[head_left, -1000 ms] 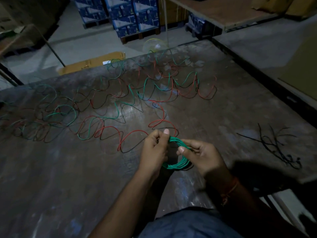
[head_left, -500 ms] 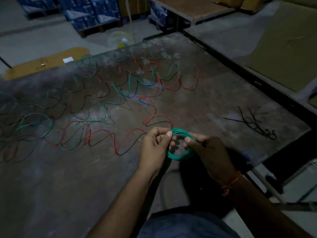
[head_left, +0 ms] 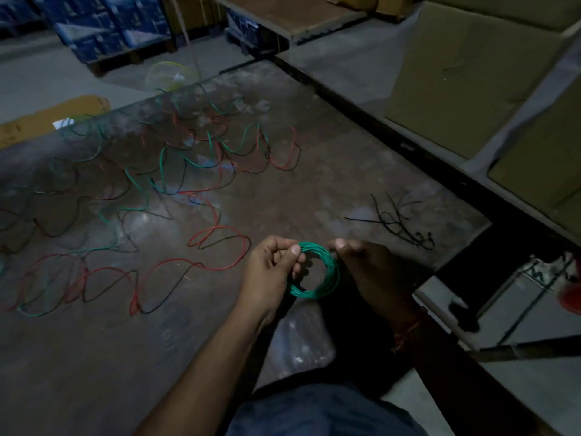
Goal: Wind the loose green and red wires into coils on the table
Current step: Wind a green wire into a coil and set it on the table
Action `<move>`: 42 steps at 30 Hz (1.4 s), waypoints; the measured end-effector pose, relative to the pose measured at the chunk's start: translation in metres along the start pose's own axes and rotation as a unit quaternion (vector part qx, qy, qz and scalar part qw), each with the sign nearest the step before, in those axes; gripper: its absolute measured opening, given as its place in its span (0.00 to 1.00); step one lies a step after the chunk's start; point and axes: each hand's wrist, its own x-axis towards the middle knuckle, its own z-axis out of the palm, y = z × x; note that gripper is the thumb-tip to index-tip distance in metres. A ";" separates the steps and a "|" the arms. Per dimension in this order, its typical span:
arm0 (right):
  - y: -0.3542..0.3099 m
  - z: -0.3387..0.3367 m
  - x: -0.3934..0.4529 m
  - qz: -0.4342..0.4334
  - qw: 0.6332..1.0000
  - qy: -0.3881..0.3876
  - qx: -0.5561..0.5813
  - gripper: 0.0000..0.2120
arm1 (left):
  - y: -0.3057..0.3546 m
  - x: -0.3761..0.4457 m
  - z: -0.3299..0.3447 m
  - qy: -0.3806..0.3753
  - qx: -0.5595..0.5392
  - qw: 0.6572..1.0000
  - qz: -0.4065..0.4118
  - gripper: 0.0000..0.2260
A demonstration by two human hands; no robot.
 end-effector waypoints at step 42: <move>0.026 -0.116 0.170 0.026 0.985 -0.163 0.046 0.09 | -0.001 0.029 0.106 0.150 -0.037 0.988 -0.021 0.06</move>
